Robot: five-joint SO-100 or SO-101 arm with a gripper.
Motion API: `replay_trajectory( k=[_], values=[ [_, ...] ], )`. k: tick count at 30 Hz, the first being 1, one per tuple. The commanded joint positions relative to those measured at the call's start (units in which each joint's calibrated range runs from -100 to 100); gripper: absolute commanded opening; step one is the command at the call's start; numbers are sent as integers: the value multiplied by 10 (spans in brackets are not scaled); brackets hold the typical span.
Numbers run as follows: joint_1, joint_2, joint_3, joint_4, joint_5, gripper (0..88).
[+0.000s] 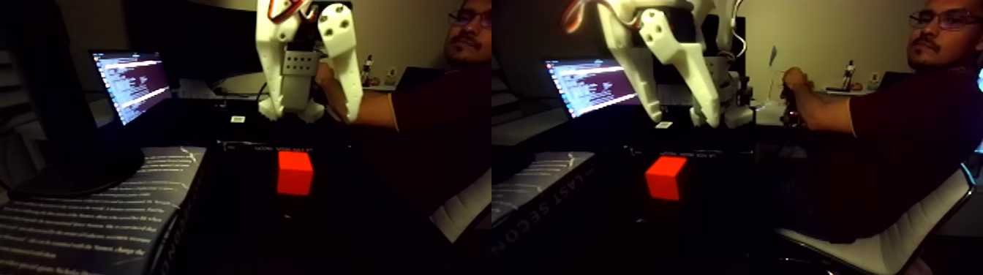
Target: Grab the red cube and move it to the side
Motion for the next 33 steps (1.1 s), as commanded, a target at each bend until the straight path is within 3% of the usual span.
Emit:
replay_trajectory(
  k=[1, 23, 33],
  values=[
    [-3, 12, -20, -4, -2, 339],
    [34, 149, -22, -146, -12, 339],
    [37, 186, -50, -139, -5, 338]
  ],
)
